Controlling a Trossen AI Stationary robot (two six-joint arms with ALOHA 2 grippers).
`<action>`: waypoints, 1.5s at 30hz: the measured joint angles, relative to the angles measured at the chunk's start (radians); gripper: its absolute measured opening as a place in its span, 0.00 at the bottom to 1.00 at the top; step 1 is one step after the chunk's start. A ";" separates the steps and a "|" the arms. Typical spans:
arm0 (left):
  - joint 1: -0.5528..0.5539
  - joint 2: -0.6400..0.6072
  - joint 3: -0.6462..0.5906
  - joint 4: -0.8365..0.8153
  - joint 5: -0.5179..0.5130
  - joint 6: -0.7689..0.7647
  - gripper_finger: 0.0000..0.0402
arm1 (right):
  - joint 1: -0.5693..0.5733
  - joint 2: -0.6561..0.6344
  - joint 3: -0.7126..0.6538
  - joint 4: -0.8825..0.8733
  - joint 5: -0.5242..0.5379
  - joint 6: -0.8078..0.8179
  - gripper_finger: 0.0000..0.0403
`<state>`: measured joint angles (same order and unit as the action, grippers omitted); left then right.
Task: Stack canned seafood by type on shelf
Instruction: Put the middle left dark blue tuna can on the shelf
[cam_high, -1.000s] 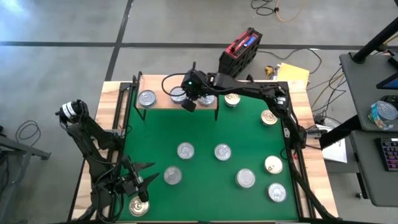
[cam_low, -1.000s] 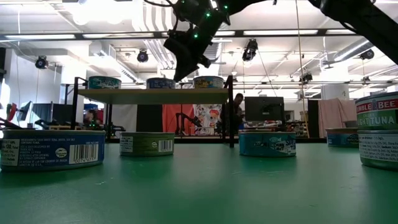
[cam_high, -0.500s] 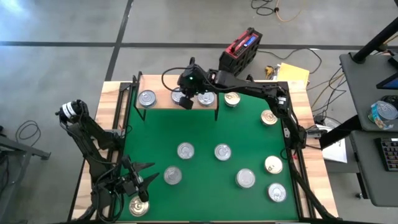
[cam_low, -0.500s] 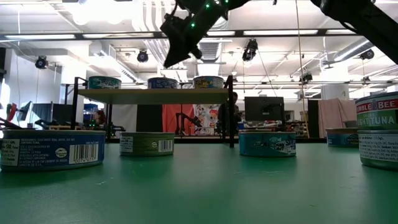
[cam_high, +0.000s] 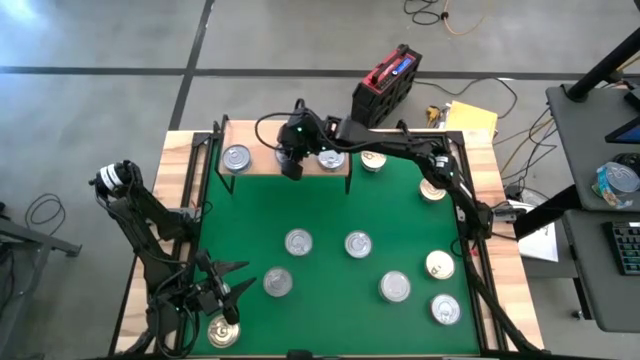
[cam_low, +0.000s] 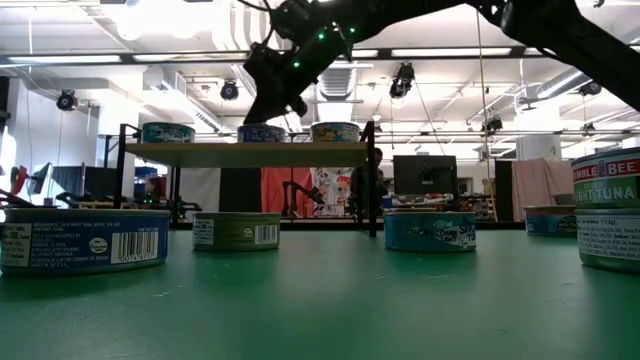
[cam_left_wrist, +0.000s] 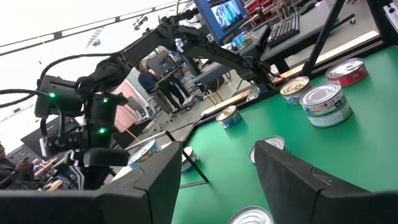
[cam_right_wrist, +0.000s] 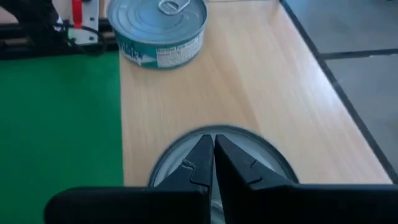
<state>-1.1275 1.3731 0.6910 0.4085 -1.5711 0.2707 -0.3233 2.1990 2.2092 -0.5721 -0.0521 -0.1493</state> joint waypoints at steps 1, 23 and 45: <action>0.000 0.000 0.000 0.001 0.000 0.000 0.47 | 0.000 0.003 0.000 0.004 0.000 0.000 0.02; 0.000 0.000 0.000 0.001 0.000 -0.003 0.47 | -0.016 0.012 -0.001 0.014 0.027 0.005 0.02; 0.000 0.000 0.000 0.001 0.000 -0.003 0.47 | -0.039 0.012 -0.006 0.032 0.032 0.052 0.02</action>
<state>-1.1275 1.3731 0.6910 0.4091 -1.5711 0.2680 -0.3619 2.2105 2.2028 -0.5400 -0.0200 -0.0970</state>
